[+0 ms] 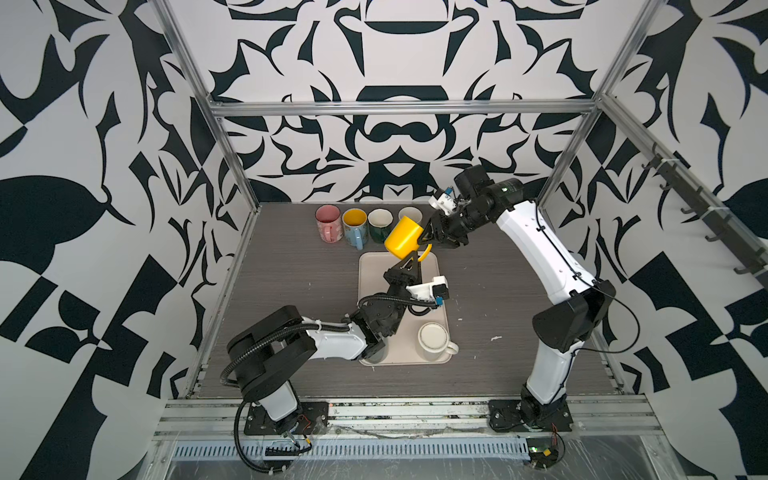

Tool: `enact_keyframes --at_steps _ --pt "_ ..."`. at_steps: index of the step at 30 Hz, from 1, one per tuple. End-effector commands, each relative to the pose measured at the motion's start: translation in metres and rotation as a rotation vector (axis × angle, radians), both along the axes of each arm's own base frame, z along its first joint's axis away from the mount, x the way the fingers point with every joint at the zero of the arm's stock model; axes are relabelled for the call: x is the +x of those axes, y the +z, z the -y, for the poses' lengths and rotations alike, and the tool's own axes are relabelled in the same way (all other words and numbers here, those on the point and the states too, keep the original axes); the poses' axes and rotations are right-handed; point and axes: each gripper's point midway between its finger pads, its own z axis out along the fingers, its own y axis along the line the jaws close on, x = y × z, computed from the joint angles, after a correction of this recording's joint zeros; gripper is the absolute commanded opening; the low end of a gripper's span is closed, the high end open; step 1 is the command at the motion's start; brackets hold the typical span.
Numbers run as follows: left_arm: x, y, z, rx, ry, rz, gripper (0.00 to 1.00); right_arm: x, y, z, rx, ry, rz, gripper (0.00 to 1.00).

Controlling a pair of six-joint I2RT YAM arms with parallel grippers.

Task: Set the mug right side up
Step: 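Grasp the yellow mug with the right gripper while the left gripper holds it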

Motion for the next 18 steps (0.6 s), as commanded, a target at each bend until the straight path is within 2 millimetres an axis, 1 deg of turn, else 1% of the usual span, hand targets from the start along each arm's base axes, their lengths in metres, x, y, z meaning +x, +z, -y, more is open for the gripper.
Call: enact_keyframes --at_steps 1,10,12,14,17,18 --pt "-0.009 0.052 -0.005 -0.143 -0.018 0.114 0.0 -0.005 0.016 -0.001 0.026 0.016 0.021 0.36" --pt "-0.01 0.052 -0.004 -0.14 -0.021 0.115 0.0 -0.007 0.007 -0.001 0.015 0.022 -0.018 0.32" --pt "-0.01 0.052 -0.004 -0.139 -0.022 0.116 0.0 -0.007 0.006 -0.001 0.015 0.023 -0.019 0.25" --pt "-0.01 0.053 -0.005 -0.142 -0.023 0.118 0.0 -0.008 0.005 -0.002 0.016 0.022 -0.028 0.14" --pt "-0.01 0.052 -0.004 -0.138 -0.025 0.117 0.0 -0.009 0.004 -0.002 0.017 0.024 -0.033 0.01" --pt "-0.01 0.051 -0.004 -0.136 -0.026 0.116 0.0 -0.009 0.003 -0.002 0.016 0.025 -0.036 0.0"
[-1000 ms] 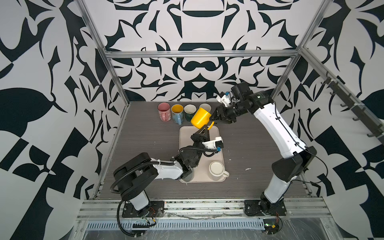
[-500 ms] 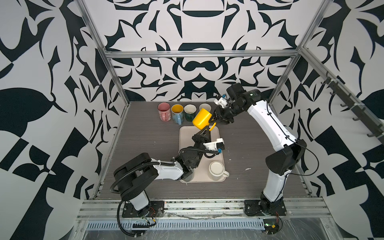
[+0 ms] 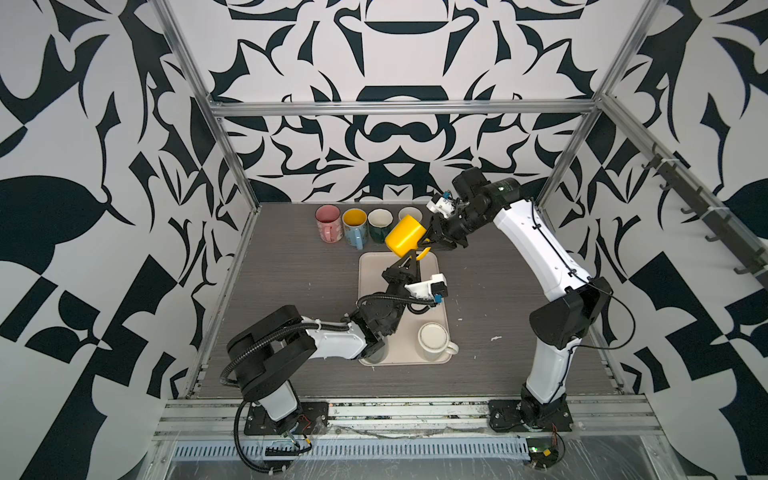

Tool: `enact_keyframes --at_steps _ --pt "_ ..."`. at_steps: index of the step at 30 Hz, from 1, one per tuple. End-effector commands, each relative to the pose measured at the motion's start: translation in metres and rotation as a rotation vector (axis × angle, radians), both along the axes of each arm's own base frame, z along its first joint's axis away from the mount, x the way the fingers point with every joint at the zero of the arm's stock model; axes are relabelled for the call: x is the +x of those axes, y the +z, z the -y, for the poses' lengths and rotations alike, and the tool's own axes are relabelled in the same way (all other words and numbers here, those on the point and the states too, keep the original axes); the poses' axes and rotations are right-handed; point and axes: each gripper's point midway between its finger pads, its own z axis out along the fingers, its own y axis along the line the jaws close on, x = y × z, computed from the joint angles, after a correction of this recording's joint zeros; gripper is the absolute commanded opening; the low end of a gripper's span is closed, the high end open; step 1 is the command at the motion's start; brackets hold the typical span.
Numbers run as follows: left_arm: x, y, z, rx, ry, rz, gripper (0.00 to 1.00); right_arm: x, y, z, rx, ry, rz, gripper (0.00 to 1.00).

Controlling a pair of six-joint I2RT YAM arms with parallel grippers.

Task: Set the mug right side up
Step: 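Grasp the yellow mug with the right gripper while the left gripper holds it, then carry the yellow mug toward the black mug while the left gripper withdraws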

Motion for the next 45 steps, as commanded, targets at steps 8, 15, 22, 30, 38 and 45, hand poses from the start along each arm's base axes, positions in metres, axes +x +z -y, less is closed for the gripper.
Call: enact_keyframes --at_steps 8,15,22,30,38,45 --pt "-0.005 0.046 0.001 -0.091 0.016 0.116 0.0 -0.007 0.011 0.002 0.023 -0.009 0.033 0.0" --pt "0.001 0.048 -0.001 -0.098 0.053 0.111 0.33 -0.007 0.018 0.008 0.033 -0.047 0.107 0.0" --pt "-0.002 0.052 -0.002 -0.117 0.046 0.112 0.61 0.002 0.023 0.017 0.048 -0.132 0.169 0.0" --pt "-0.008 0.053 -0.006 -0.122 0.039 0.11 0.64 0.023 0.037 0.036 0.099 -0.252 0.245 0.0" --pt "-0.009 0.053 -0.008 -0.125 0.039 0.108 0.65 0.046 0.06 0.064 0.182 -0.387 0.341 0.0" --pt "-0.007 0.055 -0.013 -0.151 0.061 0.094 0.65 0.054 0.066 0.095 0.119 -0.467 0.424 0.0"
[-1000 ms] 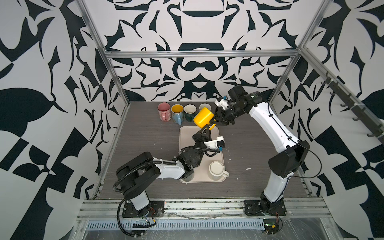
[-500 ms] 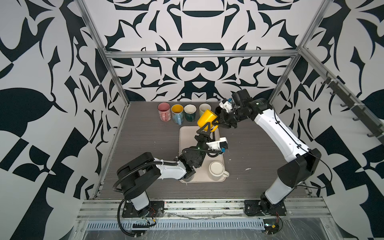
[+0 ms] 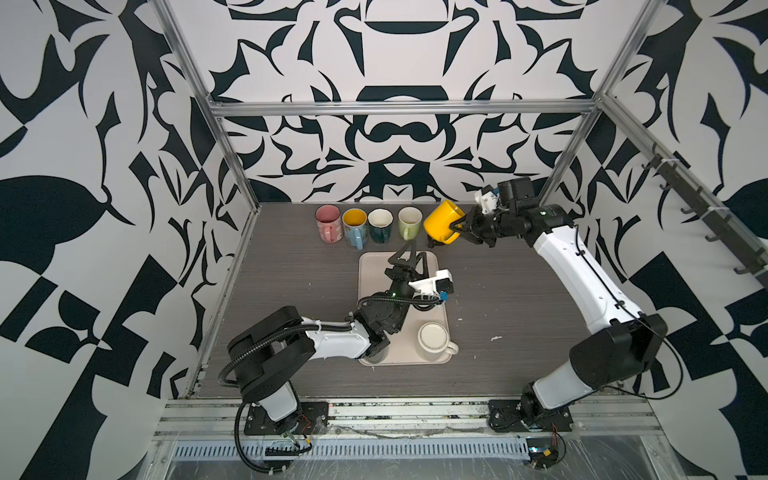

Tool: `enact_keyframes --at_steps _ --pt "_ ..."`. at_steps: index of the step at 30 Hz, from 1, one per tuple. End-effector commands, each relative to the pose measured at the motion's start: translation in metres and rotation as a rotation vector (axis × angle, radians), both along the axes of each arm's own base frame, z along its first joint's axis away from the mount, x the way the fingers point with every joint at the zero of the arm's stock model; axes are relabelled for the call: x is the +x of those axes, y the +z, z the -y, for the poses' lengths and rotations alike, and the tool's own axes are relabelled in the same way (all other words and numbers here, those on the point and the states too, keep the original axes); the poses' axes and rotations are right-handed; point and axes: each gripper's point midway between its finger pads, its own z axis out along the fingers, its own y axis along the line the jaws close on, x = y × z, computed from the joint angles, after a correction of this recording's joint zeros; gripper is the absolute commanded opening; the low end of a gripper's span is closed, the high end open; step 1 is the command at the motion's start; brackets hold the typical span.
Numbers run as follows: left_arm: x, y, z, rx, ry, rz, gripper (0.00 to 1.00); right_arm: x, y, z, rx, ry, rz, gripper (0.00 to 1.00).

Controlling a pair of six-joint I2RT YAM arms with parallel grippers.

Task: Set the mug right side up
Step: 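Carry the yellow mug toward the black mug while the left gripper withdraws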

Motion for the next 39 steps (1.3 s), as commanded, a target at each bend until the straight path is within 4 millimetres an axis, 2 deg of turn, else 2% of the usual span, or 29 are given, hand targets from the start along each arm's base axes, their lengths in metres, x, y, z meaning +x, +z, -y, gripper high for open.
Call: enact_keyframes --at_steps 1,6,9,14,19,20,24,29,33,36,39 --pt "-0.002 0.027 -0.018 -0.129 0.033 0.026 0.65 0.005 0.052 0.009 -0.022 -0.016 0.227 0.0" --pt "0.013 0.045 -0.037 -0.288 0.086 -0.021 0.67 0.007 0.027 0.032 -0.182 -0.068 0.227 0.0" --pt "0.028 0.046 -0.046 -0.343 0.126 -0.105 0.68 0.01 0.009 0.048 -0.288 -0.103 0.223 0.0" --pt "0.052 0.039 -0.073 -0.538 0.118 -0.376 0.68 0.018 -0.015 0.073 -0.446 -0.157 0.247 0.0" --pt "0.071 0.03 -0.115 -0.839 0.059 -0.706 0.67 0.031 -0.028 0.089 -0.573 -0.189 0.303 0.0" --pt "0.069 0.04 -0.125 -0.894 0.041 -0.719 0.67 0.034 -0.032 0.091 -0.592 -0.196 0.307 0.0" --pt "0.072 0.039 -0.141 -0.994 0.05 -0.823 0.67 0.05 -0.05 0.103 -0.682 -0.231 0.313 0.0" --pt "0.075 0.031 -0.147 -1.108 0.005 -0.978 0.67 0.074 -0.068 0.097 -0.682 -0.235 0.358 0.0" --pt "0.081 0.027 -0.162 -1.263 -0.036 -1.096 0.67 0.095 -0.082 0.092 -0.704 -0.21 0.381 0.0" --pt "0.082 0.03 -0.171 -1.343 -0.087 -1.135 0.67 0.108 -0.09 0.09 -0.716 -0.201 0.389 0.0" --pt "0.081 0.033 -0.173 -1.363 -0.102 -1.148 0.67 0.119 -0.095 0.097 -0.755 -0.227 0.38 0.0"
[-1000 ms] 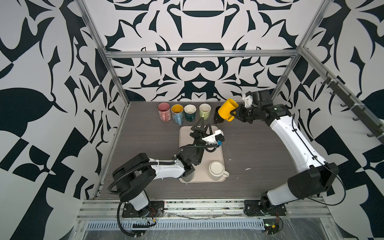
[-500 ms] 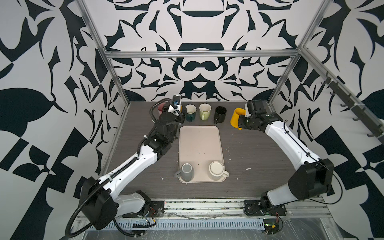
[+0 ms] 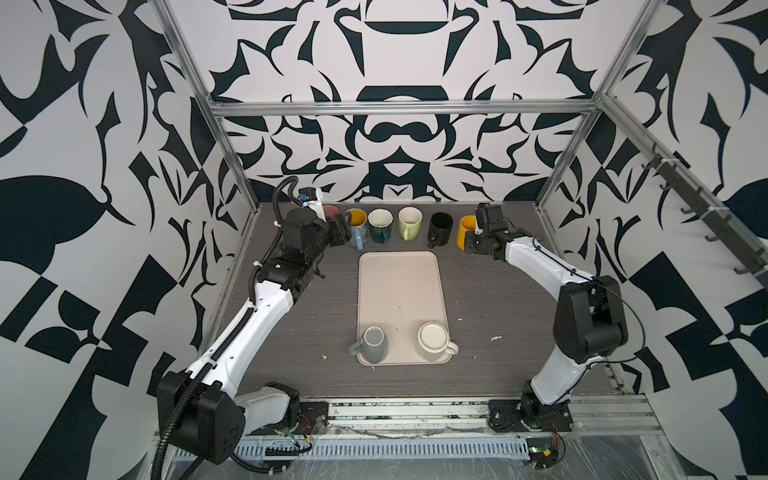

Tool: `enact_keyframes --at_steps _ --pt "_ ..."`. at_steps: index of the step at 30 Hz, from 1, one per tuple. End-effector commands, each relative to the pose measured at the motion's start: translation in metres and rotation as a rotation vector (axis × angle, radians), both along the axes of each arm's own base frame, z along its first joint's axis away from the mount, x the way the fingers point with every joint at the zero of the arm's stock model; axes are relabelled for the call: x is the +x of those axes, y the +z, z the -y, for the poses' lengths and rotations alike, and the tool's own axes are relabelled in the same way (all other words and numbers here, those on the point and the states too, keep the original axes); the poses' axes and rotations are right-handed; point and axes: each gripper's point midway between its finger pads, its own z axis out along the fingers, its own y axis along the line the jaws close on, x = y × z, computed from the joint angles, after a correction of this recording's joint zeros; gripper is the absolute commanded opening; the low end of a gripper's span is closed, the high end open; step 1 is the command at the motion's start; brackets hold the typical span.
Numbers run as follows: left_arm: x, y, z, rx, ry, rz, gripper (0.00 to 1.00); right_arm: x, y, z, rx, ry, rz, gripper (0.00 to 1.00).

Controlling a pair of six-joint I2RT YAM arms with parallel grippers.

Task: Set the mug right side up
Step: 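Carry the yellow mug toward the black mug while the left gripper withdraws, then lower the yellow mug upright onto the table and open the right gripper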

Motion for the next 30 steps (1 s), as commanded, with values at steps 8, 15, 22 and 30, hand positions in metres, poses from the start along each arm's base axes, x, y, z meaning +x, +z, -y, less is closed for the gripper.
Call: enact_keyframes --at_steps 8,15,22,30 --pt "-0.017 0.011 0.015 -0.145 -0.106 -0.06 0.67 0.056 0.051 0.002 -0.029 -0.026 0.241 0.0" --pt "-0.017 0.012 0.014 -0.153 -0.102 -0.059 0.67 0.065 0.038 0.009 -0.019 -0.053 0.234 0.0" --pt "-0.018 0.013 0.012 -0.155 -0.097 -0.059 0.67 0.074 0.024 0.009 0.003 -0.053 0.233 0.0" --pt "-0.019 0.012 0.01 -0.151 -0.087 -0.065 0.67 0.084 0.013 0.008 0.016 -0.053 0.231 0.0"
